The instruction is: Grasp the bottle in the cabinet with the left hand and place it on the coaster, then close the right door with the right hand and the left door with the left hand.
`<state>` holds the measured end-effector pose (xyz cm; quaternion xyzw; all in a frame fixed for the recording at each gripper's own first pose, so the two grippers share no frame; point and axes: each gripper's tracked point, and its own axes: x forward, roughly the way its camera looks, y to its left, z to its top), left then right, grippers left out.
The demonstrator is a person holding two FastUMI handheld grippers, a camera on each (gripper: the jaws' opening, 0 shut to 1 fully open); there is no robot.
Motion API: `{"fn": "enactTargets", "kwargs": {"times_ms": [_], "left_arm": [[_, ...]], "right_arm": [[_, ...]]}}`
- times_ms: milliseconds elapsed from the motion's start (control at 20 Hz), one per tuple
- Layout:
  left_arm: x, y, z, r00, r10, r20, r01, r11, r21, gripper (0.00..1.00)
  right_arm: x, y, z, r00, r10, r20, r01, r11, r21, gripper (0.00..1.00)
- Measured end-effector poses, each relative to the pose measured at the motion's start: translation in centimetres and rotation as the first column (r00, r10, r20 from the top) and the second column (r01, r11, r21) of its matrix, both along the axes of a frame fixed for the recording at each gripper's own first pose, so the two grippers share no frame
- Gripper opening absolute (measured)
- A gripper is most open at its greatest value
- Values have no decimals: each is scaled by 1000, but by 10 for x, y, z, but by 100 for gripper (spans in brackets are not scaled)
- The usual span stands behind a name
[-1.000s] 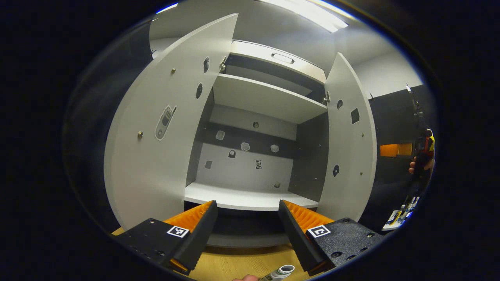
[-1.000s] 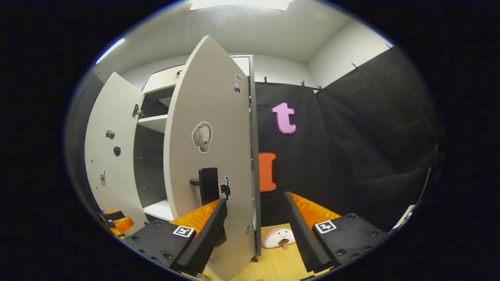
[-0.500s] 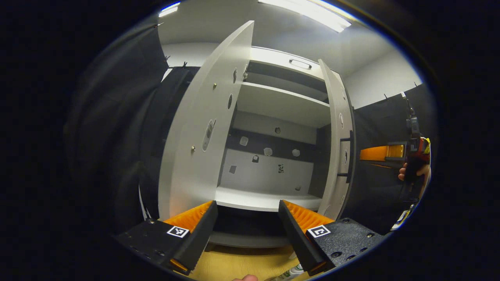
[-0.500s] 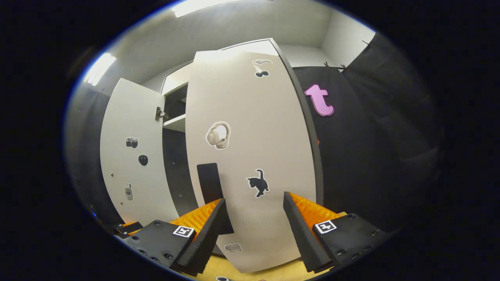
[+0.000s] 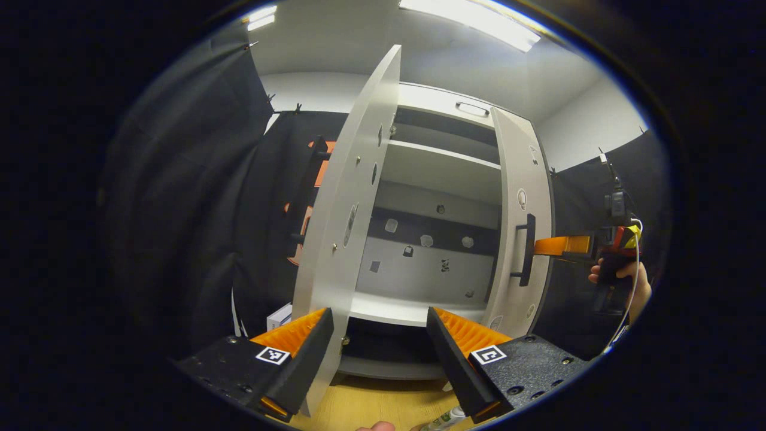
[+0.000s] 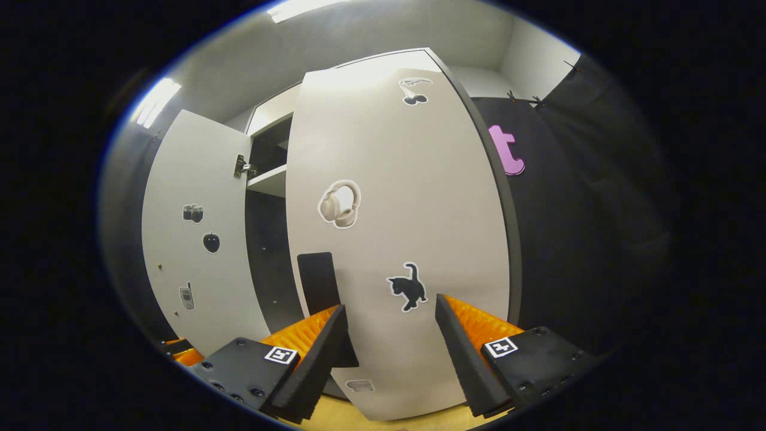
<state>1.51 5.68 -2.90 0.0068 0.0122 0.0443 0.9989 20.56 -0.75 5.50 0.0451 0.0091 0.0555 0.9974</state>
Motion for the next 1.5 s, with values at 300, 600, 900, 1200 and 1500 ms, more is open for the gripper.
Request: {"fn": "enactTargets", "kwargs": {"times_ms": [300, 600, 900, 1200, 1500], "left_arm": [[-21, 24, 12, 997, 81, 10, -81, 997, 18, 95], [-38, 97, 33, 956, 291, 42, -291, 957, 12, 95], [-24, 165, 71, 894, 433, 110, -437, 900, 5, 98], [17, 171, 86, 912, 390, 131, -401, 913, 75, 94], [26, 160, 88, 924, 356, 143, -369, 926, 82, 93]], "right_arm": [[25, 16, -3, 1000, -10, 1, 10, 999, -35, 97], [28, 17, -6, 1000, -1, -5, 1, 999, -36, 97], [-9, -1, -4, 1000, -6, -10, 6, 999, -38, 98], [-48, -27, -8, 999, -51, -9, 51, 998, -38, 97], [-76, -54, -13, 993, -116, -23, 116, 993, -23, 98]]}}
